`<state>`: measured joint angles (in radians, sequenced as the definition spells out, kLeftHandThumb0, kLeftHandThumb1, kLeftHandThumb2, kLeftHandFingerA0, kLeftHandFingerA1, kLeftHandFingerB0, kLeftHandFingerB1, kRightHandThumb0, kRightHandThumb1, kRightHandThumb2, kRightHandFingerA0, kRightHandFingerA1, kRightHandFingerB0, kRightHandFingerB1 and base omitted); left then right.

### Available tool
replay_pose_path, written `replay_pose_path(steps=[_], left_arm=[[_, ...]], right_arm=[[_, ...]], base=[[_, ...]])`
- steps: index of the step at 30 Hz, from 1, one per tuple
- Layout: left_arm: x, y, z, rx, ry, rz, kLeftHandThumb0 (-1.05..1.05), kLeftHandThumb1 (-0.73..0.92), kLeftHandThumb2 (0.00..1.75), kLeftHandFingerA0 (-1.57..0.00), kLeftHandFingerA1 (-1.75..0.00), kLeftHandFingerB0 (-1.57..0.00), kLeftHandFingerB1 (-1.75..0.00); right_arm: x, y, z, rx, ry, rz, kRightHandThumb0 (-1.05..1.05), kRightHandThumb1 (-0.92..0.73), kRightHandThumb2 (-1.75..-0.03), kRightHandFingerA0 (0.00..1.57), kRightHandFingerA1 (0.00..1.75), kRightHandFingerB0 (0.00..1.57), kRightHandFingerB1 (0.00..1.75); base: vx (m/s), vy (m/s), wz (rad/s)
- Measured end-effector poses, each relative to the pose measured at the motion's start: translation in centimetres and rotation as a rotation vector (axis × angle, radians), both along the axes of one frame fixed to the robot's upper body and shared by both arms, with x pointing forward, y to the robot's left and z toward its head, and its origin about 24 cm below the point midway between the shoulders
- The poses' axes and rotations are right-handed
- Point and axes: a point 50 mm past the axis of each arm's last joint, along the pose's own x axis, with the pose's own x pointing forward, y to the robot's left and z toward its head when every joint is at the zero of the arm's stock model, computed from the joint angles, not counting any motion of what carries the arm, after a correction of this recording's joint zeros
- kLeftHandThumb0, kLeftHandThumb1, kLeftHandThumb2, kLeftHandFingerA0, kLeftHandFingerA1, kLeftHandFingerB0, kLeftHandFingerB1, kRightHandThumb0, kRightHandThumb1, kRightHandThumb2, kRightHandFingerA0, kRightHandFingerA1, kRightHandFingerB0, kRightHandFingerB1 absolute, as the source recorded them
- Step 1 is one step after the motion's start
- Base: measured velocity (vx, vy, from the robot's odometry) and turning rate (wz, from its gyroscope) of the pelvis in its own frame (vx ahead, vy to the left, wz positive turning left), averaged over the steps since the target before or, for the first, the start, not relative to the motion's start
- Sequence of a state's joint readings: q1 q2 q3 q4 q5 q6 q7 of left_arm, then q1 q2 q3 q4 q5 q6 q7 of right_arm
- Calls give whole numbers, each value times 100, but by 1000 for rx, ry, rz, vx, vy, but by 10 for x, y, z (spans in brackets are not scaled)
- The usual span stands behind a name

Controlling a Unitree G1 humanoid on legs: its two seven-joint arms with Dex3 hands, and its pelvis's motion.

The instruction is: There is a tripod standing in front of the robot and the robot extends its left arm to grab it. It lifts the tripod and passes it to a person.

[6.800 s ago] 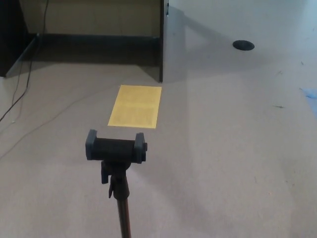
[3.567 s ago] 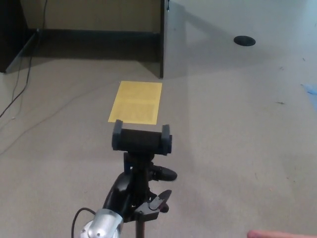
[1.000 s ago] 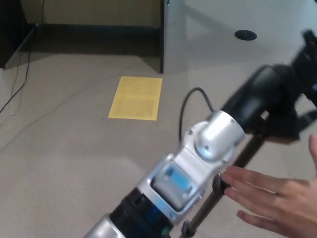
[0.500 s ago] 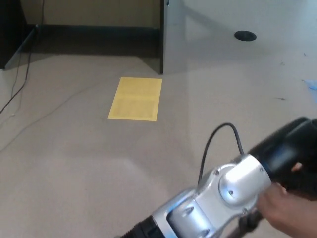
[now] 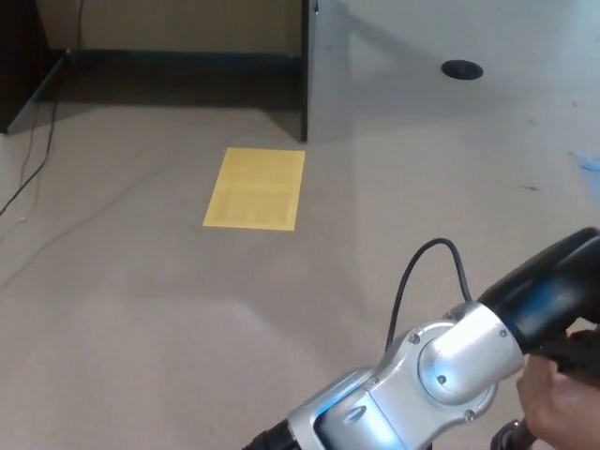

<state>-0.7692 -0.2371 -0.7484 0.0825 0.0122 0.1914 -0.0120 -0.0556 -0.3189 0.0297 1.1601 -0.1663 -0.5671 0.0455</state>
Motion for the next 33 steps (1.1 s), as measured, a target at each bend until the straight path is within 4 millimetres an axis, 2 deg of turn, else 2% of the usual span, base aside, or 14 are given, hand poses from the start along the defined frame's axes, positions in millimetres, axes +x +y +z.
replay_pose_path(steps=[1, 7, 8, 9, 10, 12, 13, 15, 19, 23, 25, 26, 31, 33], left_arm=[[1, 1, 2, -7, -2, 3, -74, 40, 77, 0, 0, 0, -2], [-2, 2, 14, 29, -20, -8, -89, 47, 60, 0, 0, 0, 0], [-1, 2, 14, 37, -21, -7, -93, 47, 62, 0, 0, 0, 0], [-1, 2, 13, 45, -20, -6, -94, 52, 57, 0, 0, 0, 0], [-1, 2, 13, 50, -20, -6, -98, 53, 57, 0, 0, 0, 0], [0, 3, 13, 71, -21, -4, -97, 53, 57, 0, 0, 0, 0], [2, 4, 14, 77, -21, 0, -99, 49, 63, 0, 0, 0, 0], [6, 7, 16, 81, -20, 14, -90, 51, 58, 0, 0, 0, 0], [21, 22, 21, 73, -1, 62, -89, 50, 58, 0, 0, 0, 0], [41, 53, 21, 88, 16, 126, -80, 49, 55, 0, 0, 0, 0], [50, 78, 15, 94, 41, 170, -76, 41, 78, 0, 0, 0, 0], [54, 91, 11, 94, 61, 193, -75, 41, 77, 0, 0, 0, 0], [61, 143, -5, 90, 132, 280, -73, 45, 55, 0, 0, 0, 0], [59, 173, -15, 60, 171, 325, -75, 42, 82, 0, 0, 0, 0]], right_arm=[[0, 0, 0, -3, 3, -2, -80, -77, -69, 53, 41, 41, 35], [1, -1, -1, -9, 16, -9, -79, -77, -69, 52, 40, 41, 35], [1, -1, -1, -9, 16, -10, -72, -67, -106, 49, 56, 28, 44], [1, -1, -1, -9, 16, -12, -76, -78, -68, 52, 39, 43, 35], [1, -1, -1, -9, 16, -12, -74, -70, -107, 50, 55, 30, 44], [1, -2, 0, -9, 16, -13, -72, -69, -107, 50, 55, 32, 45], [1, -1, -1, -9, 17, -12, -76, -77, -68, 54, 39, 46, 35], [2, -1, 0, -9, 16, -11, -72, -70, -107, 50, 55, 30, 44], [1, -1, -1, -10, 19, -13, -78, -78, -69, 52, 39, 41, 35], [2, -1, -1, -11, 19, -12, -78, -77, -69, 54, 40, 42, 35], [1, -2, -1, -12, 21, -13, -71, -67, -106, 53, 57, 28, 44], [0, -2, -1, -12, 24, -15, -76, -77, -68, 54, 40, 43, 35], [-2, -2, -2, -12, 29, -18, -75, -76, -68, 51, 39, 40, 35], [-3, -3, -3, -13, 34, -20, -75, -77, -67, 50, 38, 40, 34]], base=[[0, 0, 0], [0, 0, 0], [0, 0, 0], [0, 0, 0], [0, 0, 0], [0, 0, 0], [0, 0, 0], [0, 0, 0], [0, 0, 0], [0, 0, 0], [0, 0, 0], [0, 0, 0], [0, 0, 0], [0, 0, 0]])
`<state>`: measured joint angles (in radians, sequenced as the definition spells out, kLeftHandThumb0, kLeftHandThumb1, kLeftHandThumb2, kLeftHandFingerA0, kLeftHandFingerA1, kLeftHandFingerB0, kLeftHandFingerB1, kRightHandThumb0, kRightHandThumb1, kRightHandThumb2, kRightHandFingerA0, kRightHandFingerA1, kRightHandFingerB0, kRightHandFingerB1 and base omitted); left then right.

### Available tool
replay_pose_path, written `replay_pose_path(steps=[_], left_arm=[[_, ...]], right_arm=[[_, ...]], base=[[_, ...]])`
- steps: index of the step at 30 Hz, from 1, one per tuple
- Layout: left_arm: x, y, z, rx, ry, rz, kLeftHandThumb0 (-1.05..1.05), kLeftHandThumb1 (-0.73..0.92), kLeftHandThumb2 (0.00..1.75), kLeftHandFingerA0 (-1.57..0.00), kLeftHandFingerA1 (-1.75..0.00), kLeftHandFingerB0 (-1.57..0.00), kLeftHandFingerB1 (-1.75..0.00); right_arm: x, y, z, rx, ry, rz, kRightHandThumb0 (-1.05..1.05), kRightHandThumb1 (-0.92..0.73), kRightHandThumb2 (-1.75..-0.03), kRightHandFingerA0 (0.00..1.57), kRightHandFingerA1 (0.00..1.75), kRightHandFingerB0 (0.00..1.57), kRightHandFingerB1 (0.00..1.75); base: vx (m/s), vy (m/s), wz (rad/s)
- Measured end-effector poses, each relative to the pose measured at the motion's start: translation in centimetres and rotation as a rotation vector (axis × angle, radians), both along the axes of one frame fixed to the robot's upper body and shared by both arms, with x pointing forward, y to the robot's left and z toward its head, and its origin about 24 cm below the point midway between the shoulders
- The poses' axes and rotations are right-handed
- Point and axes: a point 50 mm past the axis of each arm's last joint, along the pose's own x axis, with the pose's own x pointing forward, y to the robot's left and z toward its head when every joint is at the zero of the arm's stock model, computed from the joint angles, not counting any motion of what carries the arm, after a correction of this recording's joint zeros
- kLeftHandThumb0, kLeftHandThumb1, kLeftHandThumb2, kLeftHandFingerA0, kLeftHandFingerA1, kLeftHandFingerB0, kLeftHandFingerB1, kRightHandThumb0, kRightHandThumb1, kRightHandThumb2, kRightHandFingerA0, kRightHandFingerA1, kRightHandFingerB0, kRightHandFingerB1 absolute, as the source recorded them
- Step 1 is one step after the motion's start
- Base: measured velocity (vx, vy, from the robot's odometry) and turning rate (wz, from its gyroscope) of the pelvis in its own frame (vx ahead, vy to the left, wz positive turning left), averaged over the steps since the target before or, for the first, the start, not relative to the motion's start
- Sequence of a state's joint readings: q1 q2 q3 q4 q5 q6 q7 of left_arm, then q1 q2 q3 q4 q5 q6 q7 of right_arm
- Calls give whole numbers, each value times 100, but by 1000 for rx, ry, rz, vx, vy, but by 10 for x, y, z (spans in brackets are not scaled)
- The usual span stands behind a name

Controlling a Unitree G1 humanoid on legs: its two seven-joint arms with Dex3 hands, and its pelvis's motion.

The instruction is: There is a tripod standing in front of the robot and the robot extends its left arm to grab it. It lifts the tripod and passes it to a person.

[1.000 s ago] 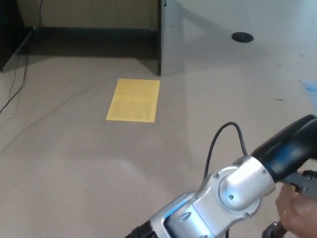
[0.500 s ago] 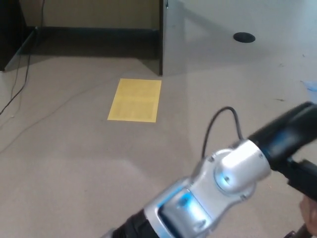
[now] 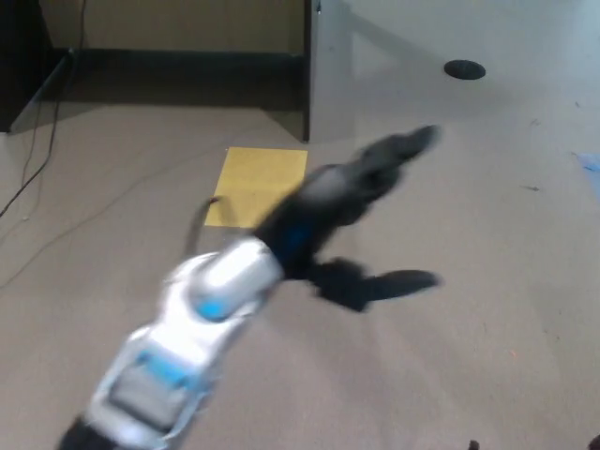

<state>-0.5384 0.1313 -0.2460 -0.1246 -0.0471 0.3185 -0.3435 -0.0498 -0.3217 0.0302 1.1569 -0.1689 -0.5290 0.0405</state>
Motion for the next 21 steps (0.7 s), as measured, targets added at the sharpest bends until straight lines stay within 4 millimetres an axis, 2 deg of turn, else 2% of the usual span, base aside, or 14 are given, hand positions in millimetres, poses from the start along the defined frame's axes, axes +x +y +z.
replay_pose_path(steps=[2, 3, 4, 7, 10, 11, 15, 16, 21], left_arm=[[-4, 28, -11, -9, 28, 58, -74, 42, 82, 0, 0, 0, -1], [-6, 37, -14, -7, 33, 77, -71, 42, 80, 0, 0, 0, -2], [-10, 52, -20, -13, 48, 111, -71, 42, 79, 0, 0, 0, -1], [-19, 82, -36, -26, 85, 182, -68, 41, 77, 0, -4, 0, -4], [-29, 105, -54, -38, 133, 239, -65, 40, 76, 0, -9, 0, -7], [-32, 110, -59, -42, 145, 252, -62, 38, 75, 0, -10, 0, -7], [-49, 143, -92, -73, 248, 355, -61, 37, 76, 0, -15, -1, -12], [-54, 152, -102, -78, 280, 385, -61, 37, 77, 0, -17, -2, -15], [-76, 181, -138, -97, 392, 492, -58, 35, 77, -1, -20, -3, -19]], right_arm=[[-3, -1, -1, -2, 11, -5, -75, -77, -67, 50, 39, 41, 35], [-4, -1, -2, -2, 14, -6, -74, -82, -65, 51, 38, 43, 35], [-5, -2, -2, -3, 18, -8, -76, -76, -67, 50, 39, 42, 35], [-6, -2, -3, -2, 21, -10, -74, -76, -67, 49, 38, 42, 35], [-6, -2, -3, 1, 21, -13, -73, -76, -66, 49, 38, 42, 35], [-7, -2, -3, 1, 22, -14, -70, -81, -65, 48, 37, 43, 34], [-8, -2, -3, 5, 22, -21, -71, -81, -65, 48, 37, 42, 34], [-8, -2, -3, 5, 23, -22, -73, -76, -67, 49, 38, 42, 35], [-8, -2, -3, 6, 21, -21, -72, -76, -67, 49, 38, 40, 35]], base=[[0, 0, 0], [0, 0, 0], [0, 0, 0], [0, 0, 0], [0, 0, 0], [0, 0, 0], [0, 0, 0], [0, 0, 0], [0, 0, 0]])
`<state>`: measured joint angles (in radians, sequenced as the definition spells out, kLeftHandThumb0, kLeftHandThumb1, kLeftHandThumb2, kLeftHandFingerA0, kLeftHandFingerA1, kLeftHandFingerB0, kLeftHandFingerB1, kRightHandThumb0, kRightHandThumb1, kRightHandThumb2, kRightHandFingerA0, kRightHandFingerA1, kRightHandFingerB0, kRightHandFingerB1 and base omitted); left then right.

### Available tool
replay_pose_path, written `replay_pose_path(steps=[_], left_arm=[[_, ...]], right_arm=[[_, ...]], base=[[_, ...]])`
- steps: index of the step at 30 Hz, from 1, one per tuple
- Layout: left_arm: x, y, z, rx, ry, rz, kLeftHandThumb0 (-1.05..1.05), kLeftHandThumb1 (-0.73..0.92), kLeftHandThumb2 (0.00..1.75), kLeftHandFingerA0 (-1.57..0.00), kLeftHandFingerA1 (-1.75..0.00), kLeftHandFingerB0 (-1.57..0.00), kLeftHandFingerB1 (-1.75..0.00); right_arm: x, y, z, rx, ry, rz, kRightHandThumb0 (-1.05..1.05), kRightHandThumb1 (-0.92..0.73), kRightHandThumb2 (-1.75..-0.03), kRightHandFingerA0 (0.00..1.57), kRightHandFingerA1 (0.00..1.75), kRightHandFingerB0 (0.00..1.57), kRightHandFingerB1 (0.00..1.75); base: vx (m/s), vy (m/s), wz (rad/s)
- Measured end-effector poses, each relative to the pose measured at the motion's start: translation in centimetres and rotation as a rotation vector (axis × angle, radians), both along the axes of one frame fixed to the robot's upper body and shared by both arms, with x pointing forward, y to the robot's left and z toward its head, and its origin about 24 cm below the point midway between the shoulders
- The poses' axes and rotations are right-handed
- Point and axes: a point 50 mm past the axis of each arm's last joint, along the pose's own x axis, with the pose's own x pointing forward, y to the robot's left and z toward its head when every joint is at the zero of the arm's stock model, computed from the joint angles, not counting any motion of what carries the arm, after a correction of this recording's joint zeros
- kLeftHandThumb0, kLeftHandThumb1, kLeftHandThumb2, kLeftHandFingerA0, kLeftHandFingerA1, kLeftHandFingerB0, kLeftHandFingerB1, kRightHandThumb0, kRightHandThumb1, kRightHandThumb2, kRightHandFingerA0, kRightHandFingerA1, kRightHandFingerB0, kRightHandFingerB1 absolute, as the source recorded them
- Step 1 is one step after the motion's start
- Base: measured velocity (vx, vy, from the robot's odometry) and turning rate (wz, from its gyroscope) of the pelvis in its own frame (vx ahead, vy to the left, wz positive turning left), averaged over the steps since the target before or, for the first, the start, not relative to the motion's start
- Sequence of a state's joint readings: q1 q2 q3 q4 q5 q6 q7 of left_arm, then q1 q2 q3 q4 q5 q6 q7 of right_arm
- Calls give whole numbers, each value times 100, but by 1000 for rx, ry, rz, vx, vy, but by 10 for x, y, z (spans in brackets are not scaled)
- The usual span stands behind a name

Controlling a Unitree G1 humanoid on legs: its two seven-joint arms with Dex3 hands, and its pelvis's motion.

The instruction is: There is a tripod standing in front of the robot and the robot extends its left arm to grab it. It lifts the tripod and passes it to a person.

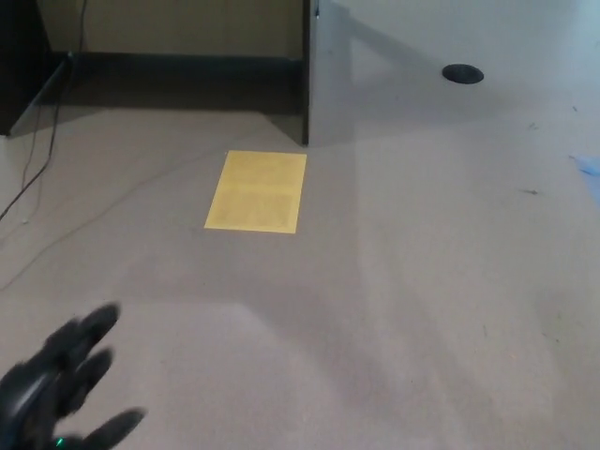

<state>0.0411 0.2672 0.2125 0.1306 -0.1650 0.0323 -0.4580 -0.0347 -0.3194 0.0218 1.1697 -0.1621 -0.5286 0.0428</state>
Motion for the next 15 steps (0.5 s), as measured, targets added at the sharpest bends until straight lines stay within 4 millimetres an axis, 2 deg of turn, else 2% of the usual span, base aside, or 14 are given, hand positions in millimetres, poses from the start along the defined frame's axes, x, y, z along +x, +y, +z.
replay_pose_path(steps=[3, 4, 5, 6, 9, 10, 12, 15], left_arm=[[-14, 16, -20, -15, 61, 61, -57, 34, 77, -1, -22, -2, -20], [-18, 21, -27, -19, 82, 83, -64, 43, 54, -2, -27, -2, -26], [-23, 25, -33, -23, 103, 102, -64, 43, 54, -2, -27, -2, -26], [-27, 29, -39, -26, 123, 118, -56, 36, 77, -3, -23, -6, -23], [-40, 40, -57, -36, 181, 172, -58, 38, 76, -5, -23, -9, -22], [-44, 43, -62, -39, 198, 187, -57, 37, 76, -4, -22, -8, -23], [-51, 47, -70, -44, 226, 211, -59, 39, 76, -7, -25, -7, -21], [-63, 53, -83, -48, 269, 246, -53, 32, 77, -1, -32, -1, -26]], right_arm=[[0, 0, 0, 0, 0, 0, -72, -82, -65, 49, 37, 41, 34], [0, 0, 0, 0, 1, 0, -74, -77, -67, 49, 38, 40, 35], [0, 0, 0, 0, 1, 0, -74, -77, -67, 49, 38, 40, 35], [0, 0, 0, 0, 1, 0, -74, -77, -67, 49, 38, 40, 35], [0, 0, 0, 0, 1, 0, -71, -81, -65, 50, 37, 43, 34], [0, 0, 0, 0, 1, 0, -73, -76, -67, 50, 39, 42, 35], [0, 0, 0, 0, 1, 0, -72, -81, -65, 50, 38, 43, 34], [0, 0, 0, 0, 1, 0, -72, -76, -66, 49, 38, 41, 35]], base=[[0, 0, 0], [0, 0, 0], [0, 0, 0], [0, 0, 0], [0, 0, 0], [0, 0, 0], [0, 0, 0], [0, 0, 0]])
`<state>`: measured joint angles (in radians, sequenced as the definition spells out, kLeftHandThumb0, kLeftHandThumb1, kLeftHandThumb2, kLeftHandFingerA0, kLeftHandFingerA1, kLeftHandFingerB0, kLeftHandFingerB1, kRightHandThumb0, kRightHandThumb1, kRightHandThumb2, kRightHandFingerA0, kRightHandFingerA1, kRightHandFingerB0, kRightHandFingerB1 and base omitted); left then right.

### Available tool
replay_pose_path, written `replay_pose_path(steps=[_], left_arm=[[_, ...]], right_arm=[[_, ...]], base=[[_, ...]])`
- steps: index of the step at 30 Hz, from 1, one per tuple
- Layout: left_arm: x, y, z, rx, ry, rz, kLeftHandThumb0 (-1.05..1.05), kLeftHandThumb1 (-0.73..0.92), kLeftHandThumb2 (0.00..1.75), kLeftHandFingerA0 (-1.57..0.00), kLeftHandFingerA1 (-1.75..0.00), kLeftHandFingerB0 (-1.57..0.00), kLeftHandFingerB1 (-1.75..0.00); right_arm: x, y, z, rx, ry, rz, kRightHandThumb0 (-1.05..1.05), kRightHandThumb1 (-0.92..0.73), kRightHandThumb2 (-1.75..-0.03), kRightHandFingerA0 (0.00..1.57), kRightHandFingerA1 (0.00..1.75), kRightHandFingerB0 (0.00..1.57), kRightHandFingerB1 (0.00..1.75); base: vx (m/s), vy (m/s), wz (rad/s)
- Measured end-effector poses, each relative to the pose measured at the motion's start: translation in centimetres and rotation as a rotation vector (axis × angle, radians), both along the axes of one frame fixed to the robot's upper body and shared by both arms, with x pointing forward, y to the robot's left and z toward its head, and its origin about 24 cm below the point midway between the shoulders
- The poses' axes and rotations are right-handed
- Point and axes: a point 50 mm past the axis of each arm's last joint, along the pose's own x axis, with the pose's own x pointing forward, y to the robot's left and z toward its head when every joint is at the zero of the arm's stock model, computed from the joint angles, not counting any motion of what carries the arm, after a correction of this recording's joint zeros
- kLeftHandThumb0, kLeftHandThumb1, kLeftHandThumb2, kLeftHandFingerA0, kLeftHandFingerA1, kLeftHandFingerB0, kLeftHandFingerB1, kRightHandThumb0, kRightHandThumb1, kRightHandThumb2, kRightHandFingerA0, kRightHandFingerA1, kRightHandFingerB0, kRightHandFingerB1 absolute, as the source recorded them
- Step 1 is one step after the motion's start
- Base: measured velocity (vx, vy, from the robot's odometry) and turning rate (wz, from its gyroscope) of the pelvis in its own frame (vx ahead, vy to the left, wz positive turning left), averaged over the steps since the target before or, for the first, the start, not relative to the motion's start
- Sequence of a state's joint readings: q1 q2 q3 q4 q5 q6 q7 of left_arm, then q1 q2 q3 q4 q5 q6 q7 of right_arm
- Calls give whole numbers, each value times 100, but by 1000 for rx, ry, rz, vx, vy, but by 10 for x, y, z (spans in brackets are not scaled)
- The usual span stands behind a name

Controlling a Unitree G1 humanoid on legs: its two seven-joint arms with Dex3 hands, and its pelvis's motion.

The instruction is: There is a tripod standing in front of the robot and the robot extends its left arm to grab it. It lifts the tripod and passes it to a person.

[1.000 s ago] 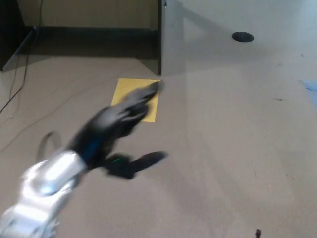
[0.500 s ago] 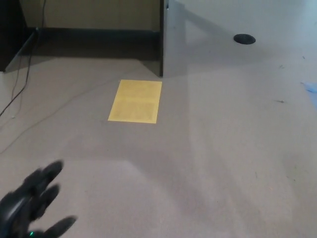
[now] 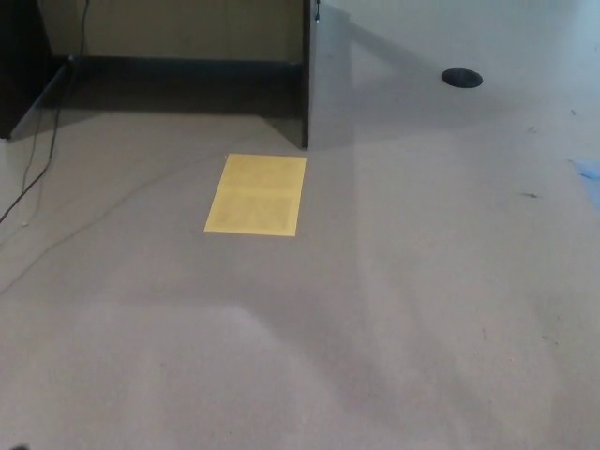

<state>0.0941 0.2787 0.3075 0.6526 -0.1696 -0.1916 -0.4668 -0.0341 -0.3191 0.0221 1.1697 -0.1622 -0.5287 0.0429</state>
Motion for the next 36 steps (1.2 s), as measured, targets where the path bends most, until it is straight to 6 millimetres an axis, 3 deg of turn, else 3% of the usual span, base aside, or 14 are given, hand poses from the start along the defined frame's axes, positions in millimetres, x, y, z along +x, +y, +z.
replay_pose_path(steps=[8, 10, 18, 19, 20, 21, 24, 25, 26, 30, 31, 32, 34, 36], left_arm=[[-30, 6, -30, 3, 116, 57, -54, 32, 78, 0, -31, -3, -26], [-33, 6, -34, 14, 129, 55, -68, 36, 65, -7, -28, -8, -19], [-38, 12, -38, 124, 201, -5, -62, 40, 76, -4, -31, -6, -21], [-39, 13, -38, 139, 213, -12, -58, 51, 57, -8, -27, -6, -21], [-39, 13, -38, 147, 220, -15, -63, 41, 74, -7, -33, -7, -21], [-40, 14, -39, 158, 230, -21, -63, 41, 75, -4, -29, -7, -21], [-42, 13, -40, 170, 246, -27, -61, 40, 74, -6, -31, -6, -22], [-43, 13, -41, 172, 251, -27, -61, 40, 74, -4, -31, -7, -23], [-44, 13, -42, 174, 256, -28, -55, 50, 58, -7, -27, -7, -22], [-48, 13, -43, 182, 272, -28, -54, 51, 57, -10, -29, -10, -23], [-48, 13, -44, 184, 274, -27, -61, 41, 71, -7, -39, -8, -27], [-48, 13, -44, 186, 275, -26, -54, 51, 58, -10, -30, -11, -24], [-48, 13, -44, 189, 276, -24, -32, 33, 89, -1, -49, 0, -48], [-48, 13, -44, 192, 276, -20, -32, 33, 89, -1, -49, 0, -48]], right_arm=[[-1, -1, 0, 0, 0, -4, -70, -81, -65, 49, 37, 42, 34], [-1, -1, 0, 2, 0, -7, -72, -76, -66, 49, 38, 41, 35], [-10, -2, -3, 2, 21, -13, -72, -81, -65, 51, 38, 42, 34], [-11, -2, -3, 2, 24, -12, -75, -76, -67, 51, 40, 41, 35], [-12, -2, -4, 1, 27, -12, -67, -65, -105, 44, 54, 25, 44], [-13, -3, -4, 1, 30, -13, -71, -78, -66, 52, 39, 44, 35], [-15, -3, -5, 0, 37, -13, -72, -77, -67, 51, 39, 42, 35], [-16, -3, -5, 0, 40, -12, -66, -67, -106, 45, 55, 25, 44], [-17, -3, -6, -1, 43, -10, -72, -77, -67, 53, 39, 43, 35], [-22, -3, -7, -6, 60, -6, -71, -77, -66, 51, 39, 41, 35], [-23, -3, -8, -6, 62, -6, -72, -76, -67, 52, 39, 42, 35], [-23, -3, -8, -7, 64, -5, -69, -68, -106, 47, 55, 26, 44], [-24, -3, -8, -9, 66, -2, -69, -68, -105, 50, 56, 32, 46], [-24, -3, -8, -11, 66, -1, -68, -67, -104, 50, 56, 33, 46]], base=[[0, 0, 0], [0, 0, 0], [0, 0, 0], [0, 0, 0], [0, 0, 0], [0, 0, 0], [0, 0, 0], [0, 0, 0], [0, 0, 0], [0, 0, 0], [0, 0, 0], [0, 0, 0], [0, 0, 0], [0, 0, 0]])
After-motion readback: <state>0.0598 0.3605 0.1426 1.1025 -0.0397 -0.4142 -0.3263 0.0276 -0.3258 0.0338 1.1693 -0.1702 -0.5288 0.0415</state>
